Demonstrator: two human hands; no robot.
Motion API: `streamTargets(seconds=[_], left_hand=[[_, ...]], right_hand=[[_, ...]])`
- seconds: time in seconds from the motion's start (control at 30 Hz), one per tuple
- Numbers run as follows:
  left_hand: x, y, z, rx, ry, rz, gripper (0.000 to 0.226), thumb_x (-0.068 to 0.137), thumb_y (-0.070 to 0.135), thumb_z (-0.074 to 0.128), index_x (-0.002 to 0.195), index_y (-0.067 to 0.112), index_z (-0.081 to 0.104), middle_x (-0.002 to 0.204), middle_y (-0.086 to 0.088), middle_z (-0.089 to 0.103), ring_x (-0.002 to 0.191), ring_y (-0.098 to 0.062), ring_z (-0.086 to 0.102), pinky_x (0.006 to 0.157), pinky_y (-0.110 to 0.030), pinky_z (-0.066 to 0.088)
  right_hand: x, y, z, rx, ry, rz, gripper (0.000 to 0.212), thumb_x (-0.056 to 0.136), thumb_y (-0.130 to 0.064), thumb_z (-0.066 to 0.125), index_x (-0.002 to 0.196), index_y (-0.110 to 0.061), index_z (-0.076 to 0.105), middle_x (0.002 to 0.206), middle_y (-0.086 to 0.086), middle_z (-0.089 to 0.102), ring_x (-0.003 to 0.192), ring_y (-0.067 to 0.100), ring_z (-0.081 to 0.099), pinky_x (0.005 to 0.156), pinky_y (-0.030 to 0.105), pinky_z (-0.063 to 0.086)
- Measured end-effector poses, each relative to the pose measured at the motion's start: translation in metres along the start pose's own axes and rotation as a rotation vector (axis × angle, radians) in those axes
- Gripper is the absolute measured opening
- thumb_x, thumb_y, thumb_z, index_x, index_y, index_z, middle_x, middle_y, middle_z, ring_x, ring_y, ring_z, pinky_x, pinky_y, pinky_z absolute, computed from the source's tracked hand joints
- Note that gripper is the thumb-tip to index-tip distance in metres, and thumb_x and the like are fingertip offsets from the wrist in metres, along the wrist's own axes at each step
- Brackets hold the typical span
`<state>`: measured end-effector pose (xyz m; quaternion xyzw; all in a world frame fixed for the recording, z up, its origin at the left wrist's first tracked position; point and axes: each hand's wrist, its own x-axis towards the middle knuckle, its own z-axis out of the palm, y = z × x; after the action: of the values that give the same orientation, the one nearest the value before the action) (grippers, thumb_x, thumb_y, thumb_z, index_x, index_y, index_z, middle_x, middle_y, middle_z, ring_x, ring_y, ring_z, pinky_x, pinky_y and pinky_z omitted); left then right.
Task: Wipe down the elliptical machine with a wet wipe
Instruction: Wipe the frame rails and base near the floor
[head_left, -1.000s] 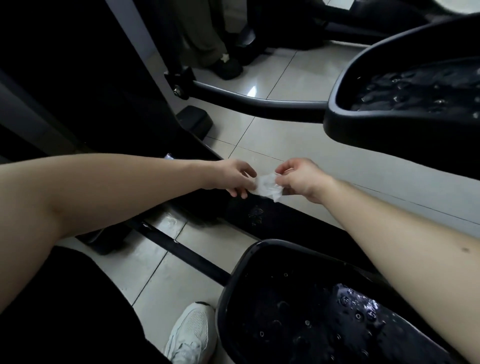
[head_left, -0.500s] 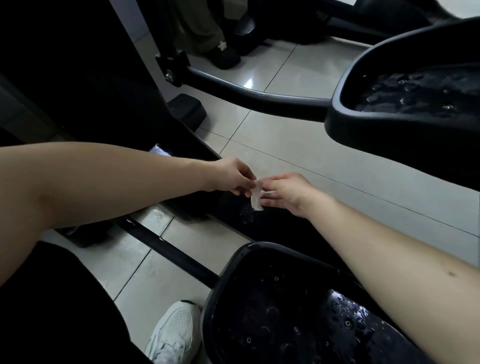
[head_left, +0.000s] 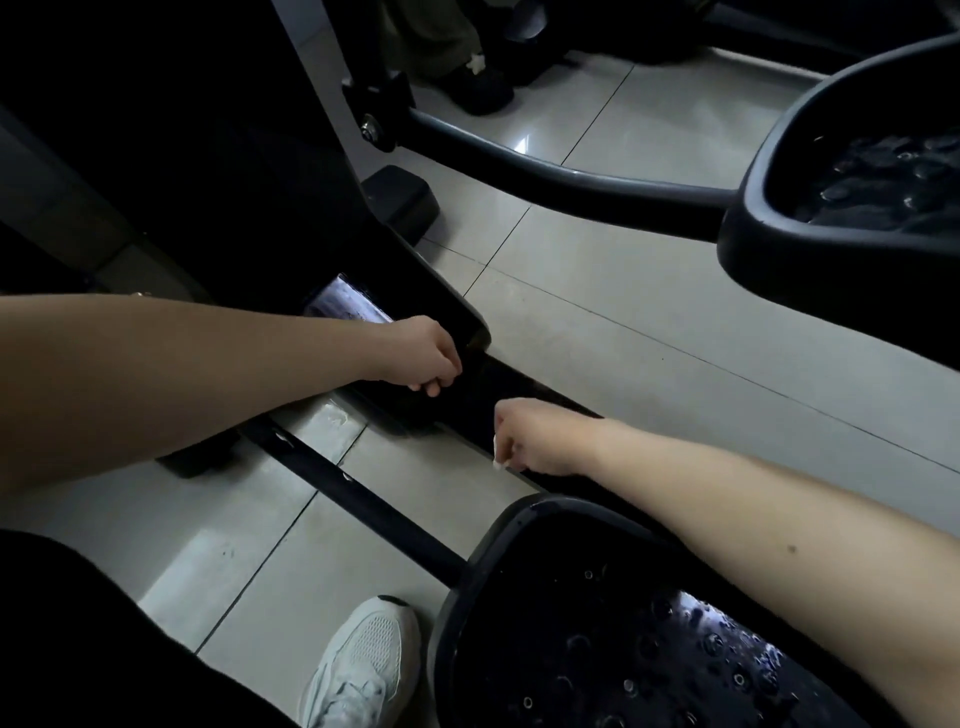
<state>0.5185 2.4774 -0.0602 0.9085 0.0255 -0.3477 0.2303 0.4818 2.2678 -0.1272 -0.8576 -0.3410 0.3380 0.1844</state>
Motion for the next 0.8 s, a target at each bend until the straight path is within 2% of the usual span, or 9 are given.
streamTargets(seconds=[0.1, 0.2, 0.33, 0.43, 0.53, 0.6, 0.63, 0.7, 0.8], left_hand=[[0.003, -0.005, 0.002, 0.037, -0.031, -0.002, 0.014, 0.092, 0.014, 0.063, 0.103, 0.019, 0.071, 0.083, -0.009, 0.076, 0.06, -0.01, 0.06, 0.059, -0.019, 0.05], [0.007, -0.001, 0.004, 0.086, -0.048, 0.011, 0.015, 0.092, 0.016, 0.062, 0.104, 0.019, 0.072, 0.078, -0.004, 0.075, 0.06, -0.011, 0.059, 0.06, -0.021, 0.049], [0.007, 0.015, 0.005, 0.102, -0.038, 0.016, 0.017, 0.091, 0.018, 0.059, 0.102, 0.02, 0.072, 0.075, 0.001, 0.075, 0.073, -0.014, 0.065, 0.07, -0.026, 0.051], [-0.002, 0.025, 0.003, 0.05, 0.014, 0.008, 0.022, 0.089, 0.014, 0.055, 0.1, 0.015, 0.074, 0.077, -0.005, 0.077, 0.086, -0.021, 0.072, 0.08, -0.032, 0.056], [-0.013, 0.029, 0.009, 0.022, 0.056, 0.005, 0.023, 0.091, 0.011, 0.054, 0.103, 0.015, 0.074, 0.08, -0.008, 0.076, 0.085, -0.022, 0.073, 0.081, -0.033, 0.058], [-0.02, 0.025, 0.01, 0.035, 0.052, -0.004, 0.021, 0.094, 0.013, 0.054, 0.105, 0.018, 0.071, 0.083, -0.007, 0.076, 0.083, -0.018, 0.073, 0.08, -0.03, 0.058], [-0.023, 0.021, 0.01, 0.049, 0.051, -0.013, 0.021, 0.095, 0.014, 0.054, 0.107, 0.019, 0.07, 0.085, -0.004, 0.075, 0.083, -0.016, 0.073, 0.08, -0.029, 0.058], [-0.027, 0.014, 0.005, 0.075, 0.099, -0.033, 0.023, 0.095, 0.012, 0.055, 0.11, 0.017, 0.071, 0.081, 0.004, 0.07, 0.078, -0.012, 0.071, 0.078, -0.028, 0.058], [-0.044, 0.011, -0.005, 0.061, 0.205, -0.08, 0.029, 0.092, 0.007, 0.058, 0.118, 0.015, 0.069, 0.078, 0.008, 0.066, 0.076, -0.012, 0.067, 0.074, -0.026, 0.056]], right_hand=[[0.0, 0.021, -0.011, -0.035, 0.045, 0.039, 0.016, 0.082, -0.004, 0.076, 0.096, -0.011, 0.08, 0.107, 0.004, 0.067, 0.098, 0.019, 0.065, 0.078, 0.022, 0.046], [0.012, 0.058, -0.03, -0.028, 0.26, 0.237, 0.015, 0.087, -0.011, 0.075, 0.101, -0.009, 0.078, 0.113, 0.011, 0.064, 0.105, 0.029, 0.064, 0.082, 0.025, 0.045], [0.016, 0.062, -0.035, 0.118, 0.555, 0.353, 0.01, 0.091, -0.013, 0.073, 0.099, -0.01, 0.078, 0.105, 0.008, 0.062, 0.095, 0.023, 0.058, 0.08, 0.026, 0.042], [0.01, 0.039, -0.016, 0.217, 0.471, 0.36, 0.009, 0.087, -0.007, 0.073, 0.092, -0.013, 0.077, 0.099, 0.001, 0.059, 0.09, 0.022, 0.061, 0.077, 0.027, 0.047], [0.01, 0.011, 0.006, 0.247, 0.167, 0.215, 0.008, 0.08, -0.009, 0.079, 0.079, -0.016, 0.077, 0.097, -0.004, 0.068, 0.085, 0.02, 0.07, 0.074, 0.029, 0.056], [0.017, -0.002, 0.005, 0.277, 0.022, 0.122, 0.006, 0.082, -0.017, 0.081, 0.077, -0.016, 0.077, 0.086, -0.004, 0.077, 0.077, 0.014, 0.074, 0.073, 0.029, 0.06], [0.021, -0.006, 0.001, 0.336, 0.037, 0.119, 0.005, 0.082, -0.017, 0.081, 0.079, -0.016, 0.077, 0.083, -0.005, 0.078, 0.077, 0.012, 0.074, 0.078, 0.032, 0.062], [0.027, -0.006, -0.012, 0.528, 0.205, 0.185, 0.008, 0.086, -0.014, 0.078, 0.082, -0.018, 0.072, 0.085, -0.002, 0.076, 0.08, 0.017, 0.072, 0.088, 0.04, 0.061], [0.022, -0.016, -0.032, 0.927, 0.374, 0.208, 0.013, 0.095, -0.007, 0.068, 0.087, -0.015, 0.063, 0.087, 0.014, 0.067, 0.077, 0.027, 0.065, 0.083, 0.046, 0.06]])
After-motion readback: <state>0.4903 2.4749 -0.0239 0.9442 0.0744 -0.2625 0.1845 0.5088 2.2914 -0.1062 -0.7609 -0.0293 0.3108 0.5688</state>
